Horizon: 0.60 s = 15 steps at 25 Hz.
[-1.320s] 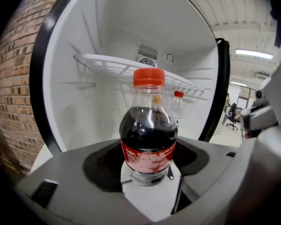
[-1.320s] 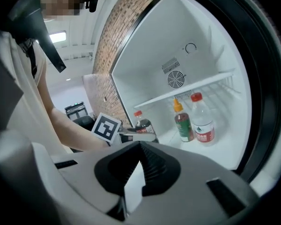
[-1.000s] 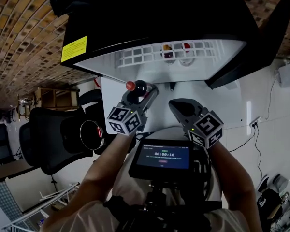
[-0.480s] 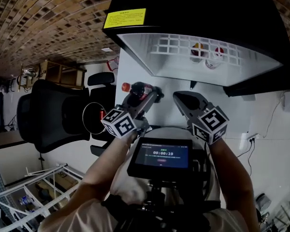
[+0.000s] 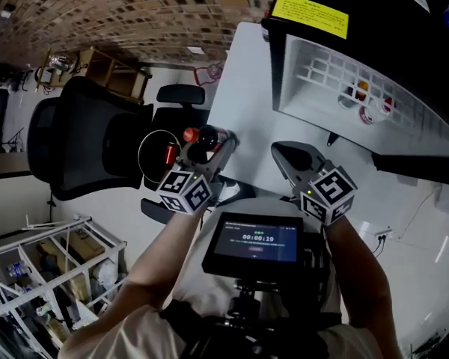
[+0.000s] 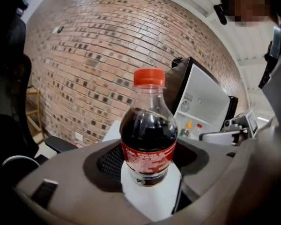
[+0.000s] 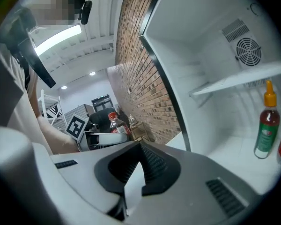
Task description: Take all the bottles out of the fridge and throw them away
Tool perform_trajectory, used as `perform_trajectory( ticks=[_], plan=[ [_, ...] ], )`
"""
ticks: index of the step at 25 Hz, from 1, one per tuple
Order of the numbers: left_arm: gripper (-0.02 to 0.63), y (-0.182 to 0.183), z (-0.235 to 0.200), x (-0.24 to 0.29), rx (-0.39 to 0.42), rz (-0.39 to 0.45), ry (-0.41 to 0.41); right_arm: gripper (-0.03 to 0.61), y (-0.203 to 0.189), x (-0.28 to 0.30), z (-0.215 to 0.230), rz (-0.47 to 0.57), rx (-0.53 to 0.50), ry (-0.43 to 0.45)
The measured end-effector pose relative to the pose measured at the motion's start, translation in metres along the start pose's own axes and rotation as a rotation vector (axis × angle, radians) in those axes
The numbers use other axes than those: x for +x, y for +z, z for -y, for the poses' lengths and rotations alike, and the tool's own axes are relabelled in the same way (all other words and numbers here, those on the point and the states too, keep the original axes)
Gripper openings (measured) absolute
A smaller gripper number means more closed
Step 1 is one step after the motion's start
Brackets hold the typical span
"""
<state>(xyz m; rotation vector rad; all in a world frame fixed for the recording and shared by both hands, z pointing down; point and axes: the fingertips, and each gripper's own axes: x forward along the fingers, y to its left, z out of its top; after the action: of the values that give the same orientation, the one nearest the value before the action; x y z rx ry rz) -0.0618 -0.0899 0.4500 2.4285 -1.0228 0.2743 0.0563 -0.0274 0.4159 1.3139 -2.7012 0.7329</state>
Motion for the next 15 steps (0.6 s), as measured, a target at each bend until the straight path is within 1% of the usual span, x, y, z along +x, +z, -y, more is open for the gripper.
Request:
perform_trajectory(
  ticks=[4,7,9,11,15],
  plan=[
    [0.325,-0.007,-0.053,-0.028,0.068,-0.024,0.17,0.003,-0.005,0.026,-0.017,-0.042,-0.004,0.055],
    [0.325,-0.011,-0.09,-0.049,0.113,-0.033,0.264,0.003,-0.008,0.046,-0.027,-0.065,-0.01,0.085],
    [0.325,-0.013,-0.109,-0.06,0.134,-0.039,0.305,0.003,-0.009,0.06,-0.033,-0.076,-0.014,0.103],
    [0.325,-0.016,-0.122,-0.071,0.134,-0.044,0.333,0.003,-0.009,0.072,-0.039,-0.09,-0.021,0.124],
    [0.325,-0.023,-0.14,-0.086,0.135,-0.056,0.354,0.003,-0.012,0.102,-0.055,-0.115,-0.037,0.17]
  ],
)
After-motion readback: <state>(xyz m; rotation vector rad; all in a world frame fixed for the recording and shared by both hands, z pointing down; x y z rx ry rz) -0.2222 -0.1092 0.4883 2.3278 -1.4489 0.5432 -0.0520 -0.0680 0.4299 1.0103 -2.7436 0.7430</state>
